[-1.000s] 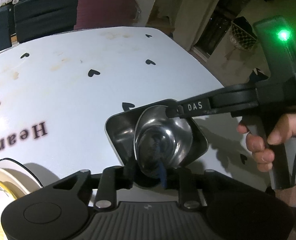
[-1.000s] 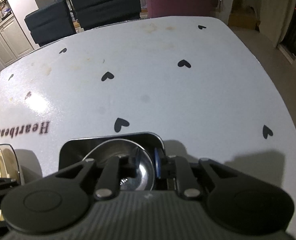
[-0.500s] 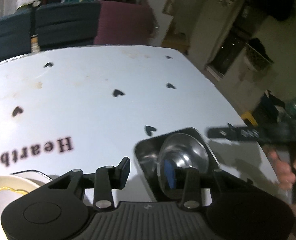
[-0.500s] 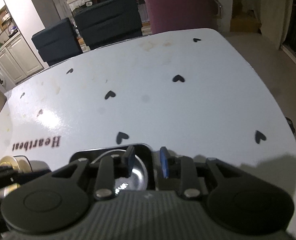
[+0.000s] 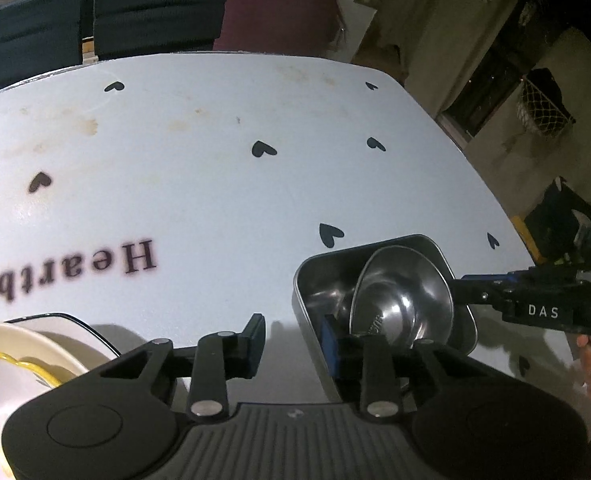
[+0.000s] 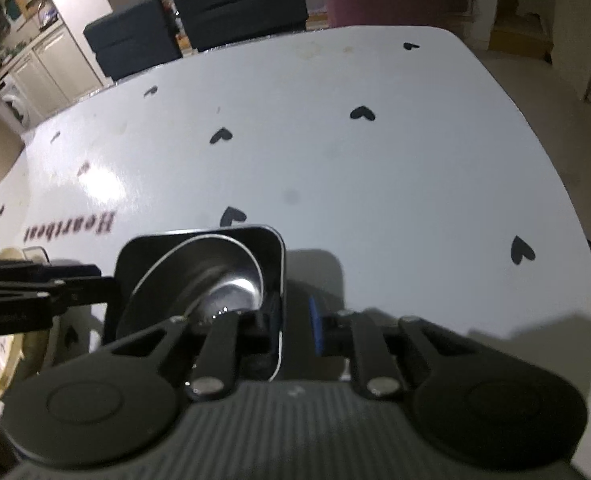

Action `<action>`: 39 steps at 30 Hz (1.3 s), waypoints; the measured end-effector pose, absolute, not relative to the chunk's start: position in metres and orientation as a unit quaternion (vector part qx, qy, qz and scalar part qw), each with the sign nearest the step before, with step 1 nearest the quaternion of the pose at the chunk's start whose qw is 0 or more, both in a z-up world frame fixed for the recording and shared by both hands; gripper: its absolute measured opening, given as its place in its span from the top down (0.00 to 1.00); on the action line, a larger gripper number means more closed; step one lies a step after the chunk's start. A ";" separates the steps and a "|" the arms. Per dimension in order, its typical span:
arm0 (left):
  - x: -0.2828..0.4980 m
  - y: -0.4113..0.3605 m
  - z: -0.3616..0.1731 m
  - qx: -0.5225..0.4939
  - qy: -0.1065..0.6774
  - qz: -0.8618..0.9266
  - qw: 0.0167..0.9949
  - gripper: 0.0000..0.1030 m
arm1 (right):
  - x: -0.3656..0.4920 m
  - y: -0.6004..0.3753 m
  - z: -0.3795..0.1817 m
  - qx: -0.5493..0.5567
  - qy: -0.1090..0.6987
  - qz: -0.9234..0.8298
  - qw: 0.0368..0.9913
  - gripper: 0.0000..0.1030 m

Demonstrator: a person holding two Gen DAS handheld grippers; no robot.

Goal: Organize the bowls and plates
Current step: 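Grip the tray stack rim with the left gripper while the right gripper grips it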

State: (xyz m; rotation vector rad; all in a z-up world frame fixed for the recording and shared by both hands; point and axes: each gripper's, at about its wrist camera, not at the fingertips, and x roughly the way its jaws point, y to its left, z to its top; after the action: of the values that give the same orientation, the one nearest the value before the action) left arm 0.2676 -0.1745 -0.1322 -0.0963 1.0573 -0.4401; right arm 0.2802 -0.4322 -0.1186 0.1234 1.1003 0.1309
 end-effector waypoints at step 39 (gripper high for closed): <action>0.267 -0.171 -0.145 -0.115 0.522 -0.220 0.816 0.91 | 0.280 -0.446 -0.141 0.111 0.510 0.104 0.847 0.95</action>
State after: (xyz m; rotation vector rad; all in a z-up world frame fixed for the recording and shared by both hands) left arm 0.2668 -0.1713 -0.1452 -0.2453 1.1129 -0.4701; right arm 0.2797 -0.4465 -0.1405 0.2340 1.0759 0.2198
